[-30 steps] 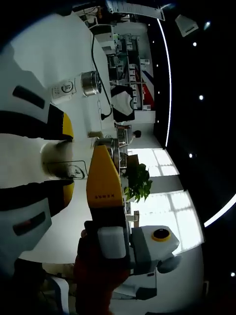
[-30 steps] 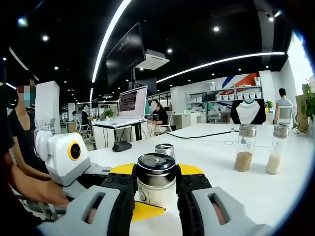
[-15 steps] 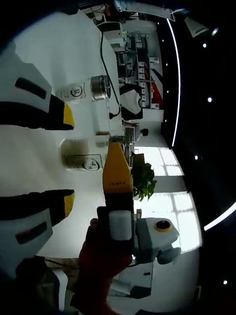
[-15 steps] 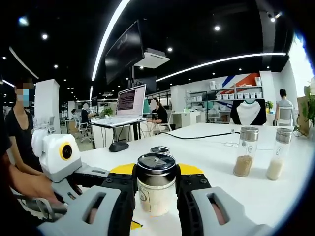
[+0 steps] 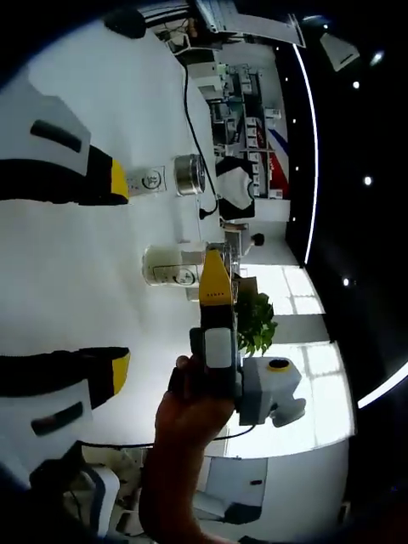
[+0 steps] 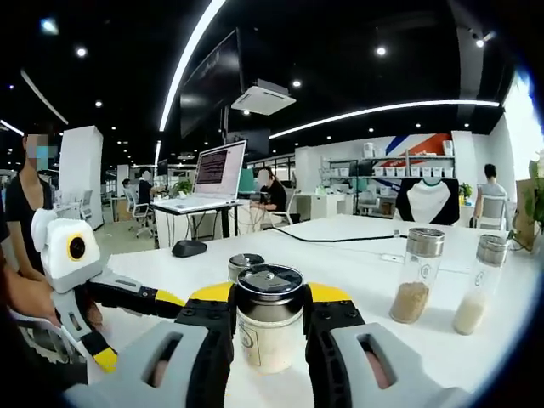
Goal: Rotate the seasoning bottle until the label or dispensing opening points toward the visible target arrow and the bottle remains upright within the marked orientation range
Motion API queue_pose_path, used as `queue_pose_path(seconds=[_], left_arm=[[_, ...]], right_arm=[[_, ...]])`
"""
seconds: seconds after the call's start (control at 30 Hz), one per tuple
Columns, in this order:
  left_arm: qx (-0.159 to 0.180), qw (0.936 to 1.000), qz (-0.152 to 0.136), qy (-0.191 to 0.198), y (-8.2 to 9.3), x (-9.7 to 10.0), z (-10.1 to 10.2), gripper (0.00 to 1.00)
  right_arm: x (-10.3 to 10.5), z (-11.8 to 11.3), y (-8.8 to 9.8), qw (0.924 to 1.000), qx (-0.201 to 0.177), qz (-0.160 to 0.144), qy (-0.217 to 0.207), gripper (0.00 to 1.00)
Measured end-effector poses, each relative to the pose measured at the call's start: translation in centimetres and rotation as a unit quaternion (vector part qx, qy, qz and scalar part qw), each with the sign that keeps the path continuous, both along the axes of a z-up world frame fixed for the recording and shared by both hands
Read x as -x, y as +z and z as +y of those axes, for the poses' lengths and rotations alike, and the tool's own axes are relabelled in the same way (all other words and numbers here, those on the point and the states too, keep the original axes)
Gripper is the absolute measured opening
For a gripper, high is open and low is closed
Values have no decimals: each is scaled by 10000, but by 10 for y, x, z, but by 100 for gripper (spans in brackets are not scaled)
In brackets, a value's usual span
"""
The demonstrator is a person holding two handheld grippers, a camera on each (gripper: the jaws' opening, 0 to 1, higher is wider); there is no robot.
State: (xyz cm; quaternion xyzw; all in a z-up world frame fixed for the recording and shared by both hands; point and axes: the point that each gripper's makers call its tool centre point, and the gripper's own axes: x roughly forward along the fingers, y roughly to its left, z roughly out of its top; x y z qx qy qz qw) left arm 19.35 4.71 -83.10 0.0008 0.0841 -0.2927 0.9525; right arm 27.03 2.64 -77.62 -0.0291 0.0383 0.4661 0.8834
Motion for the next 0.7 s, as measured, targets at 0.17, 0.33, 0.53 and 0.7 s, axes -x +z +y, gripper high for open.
queue_pose_path(seconds=[0.17,0.33,0.53,0.7], left_arm=[[80,9999,72,75,-1,0,1,83],[117,9999,91,87,1,0,0,88],[145,9999,62,3,3,0,-9,90],[1,10000,22,51,1,-1,-9,94]], right_arm=[[-12,1,-3,10000,73,14,-20,28],[-16,4,-9,9999,103,2,27,28],[-23,2,-15,9999,133,26,-21,28],[-26,5,-17,9999,124,2,-2,28]])
